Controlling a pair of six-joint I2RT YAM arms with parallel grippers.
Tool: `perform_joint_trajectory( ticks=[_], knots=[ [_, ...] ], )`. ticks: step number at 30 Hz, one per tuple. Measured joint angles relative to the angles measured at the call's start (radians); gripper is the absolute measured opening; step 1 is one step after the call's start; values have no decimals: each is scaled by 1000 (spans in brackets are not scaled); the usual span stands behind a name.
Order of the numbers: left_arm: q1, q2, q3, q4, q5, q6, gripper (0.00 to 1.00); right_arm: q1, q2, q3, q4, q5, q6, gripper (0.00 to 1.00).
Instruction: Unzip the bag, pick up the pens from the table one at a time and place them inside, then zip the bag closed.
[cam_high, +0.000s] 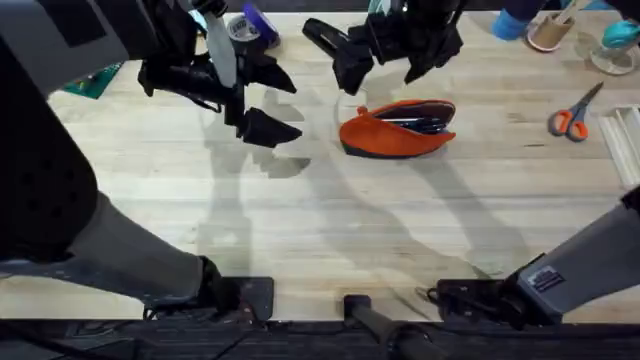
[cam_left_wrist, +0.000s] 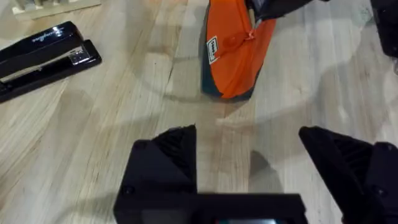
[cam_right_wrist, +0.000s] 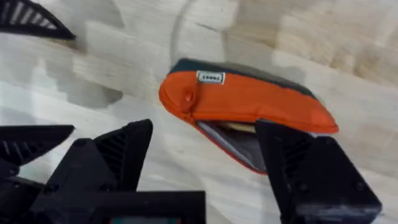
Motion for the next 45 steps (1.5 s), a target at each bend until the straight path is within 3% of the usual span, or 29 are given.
perform_joint_trajectory(
  ticks=[14,33,45],
  knots=[
    [0,0,0,0,0,0,993,11,0,9,-93,23,85,996],
    [0,0,0,0,0,-1,993,85,0,21,-29,29,103,996],
    [0,0,0,0,0,0,993,87,25,22,-27,-5,98,995]
  ],
)
